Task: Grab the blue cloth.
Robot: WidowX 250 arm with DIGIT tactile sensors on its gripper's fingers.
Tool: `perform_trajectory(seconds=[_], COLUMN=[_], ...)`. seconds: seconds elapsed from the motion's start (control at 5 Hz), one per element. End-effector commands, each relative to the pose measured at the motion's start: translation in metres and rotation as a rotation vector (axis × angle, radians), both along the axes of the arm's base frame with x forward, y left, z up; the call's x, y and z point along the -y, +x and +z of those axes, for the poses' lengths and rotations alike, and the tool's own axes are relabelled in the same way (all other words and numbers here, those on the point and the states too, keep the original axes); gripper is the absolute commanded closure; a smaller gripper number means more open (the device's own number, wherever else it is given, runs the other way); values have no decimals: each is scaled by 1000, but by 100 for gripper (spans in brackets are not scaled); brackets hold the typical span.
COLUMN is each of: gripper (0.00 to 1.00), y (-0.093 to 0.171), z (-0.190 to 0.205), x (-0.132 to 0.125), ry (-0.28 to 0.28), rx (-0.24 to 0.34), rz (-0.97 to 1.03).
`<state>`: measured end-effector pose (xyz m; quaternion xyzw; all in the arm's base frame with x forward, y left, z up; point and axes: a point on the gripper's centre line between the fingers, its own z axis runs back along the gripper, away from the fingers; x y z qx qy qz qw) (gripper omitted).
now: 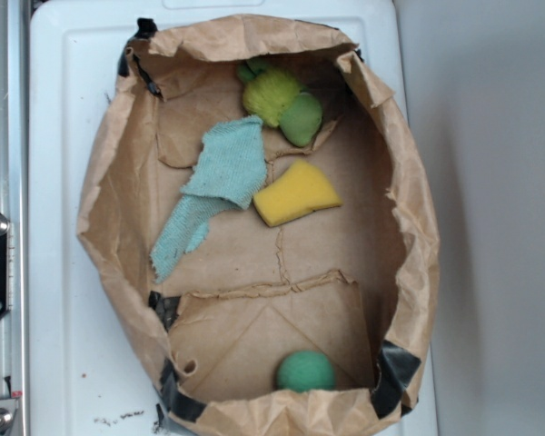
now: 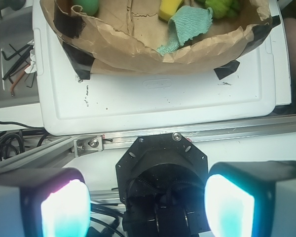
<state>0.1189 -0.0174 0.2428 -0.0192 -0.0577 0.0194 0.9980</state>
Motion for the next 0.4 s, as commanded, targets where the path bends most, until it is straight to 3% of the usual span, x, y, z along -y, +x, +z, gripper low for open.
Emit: perform_trajectory(seconds=[0.0,0.2], gripper=[0,0], y=[0,50], z=[0,-26], x=[0,5], ry=[0,61], rx=[0,61], rz=[0,13])
